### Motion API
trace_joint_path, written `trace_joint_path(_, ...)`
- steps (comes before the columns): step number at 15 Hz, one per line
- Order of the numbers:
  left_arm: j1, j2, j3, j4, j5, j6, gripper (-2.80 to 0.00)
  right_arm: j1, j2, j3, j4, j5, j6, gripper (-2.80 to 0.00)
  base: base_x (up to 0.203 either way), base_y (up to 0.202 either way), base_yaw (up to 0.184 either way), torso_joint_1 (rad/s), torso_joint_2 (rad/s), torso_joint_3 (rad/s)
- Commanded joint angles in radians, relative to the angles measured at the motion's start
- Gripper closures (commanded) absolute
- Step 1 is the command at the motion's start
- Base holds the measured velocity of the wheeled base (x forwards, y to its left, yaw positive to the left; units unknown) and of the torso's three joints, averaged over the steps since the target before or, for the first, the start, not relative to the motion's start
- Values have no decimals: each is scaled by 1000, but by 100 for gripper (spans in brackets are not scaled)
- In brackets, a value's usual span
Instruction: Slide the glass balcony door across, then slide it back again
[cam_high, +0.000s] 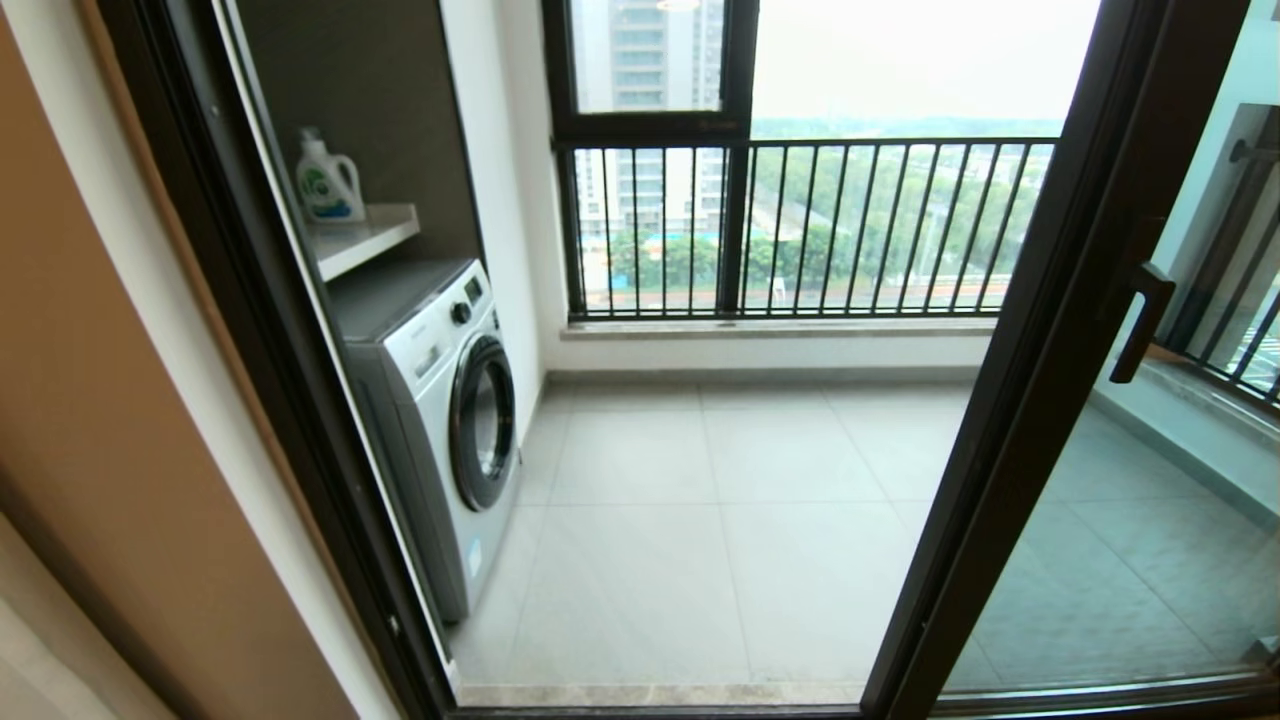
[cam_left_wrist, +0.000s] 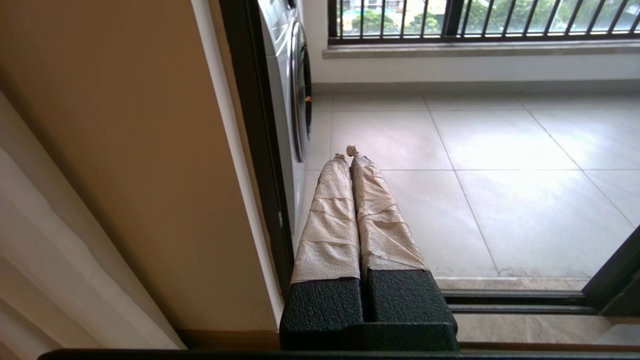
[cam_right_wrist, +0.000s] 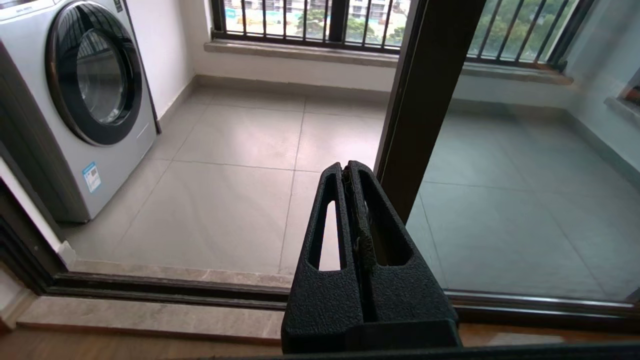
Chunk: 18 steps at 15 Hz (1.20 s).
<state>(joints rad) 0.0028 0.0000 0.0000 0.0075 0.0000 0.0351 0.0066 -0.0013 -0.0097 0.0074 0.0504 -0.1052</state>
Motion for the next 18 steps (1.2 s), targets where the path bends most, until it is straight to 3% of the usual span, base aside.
trace_joint_path(1, 0, 2, 0, 0, 0, 0, 0, 1, 1, 8, 2, 0, 4, 0, 0, 0, 0, 0, 0, 0)
trace_joint_path(5, 0, 2, 0, 0, 0, 0, 0, 1, 1, 8, 2, 0, 15, 0, 0, 0, 0, 0, 0, 0)
trace_joint_path(8, 0, 2, 0, 0, 0, 0, 0, 1, 1, 7, 2, -21, 68, 0, 0, 0, 0, 0, 0, 0)
trace_joint_path(18, 0, 2, 0, 0, 0, 0, 0, 1, 3, 7, 3, -23, 78, 0, 0, 0, 0, 0, 0, 0)
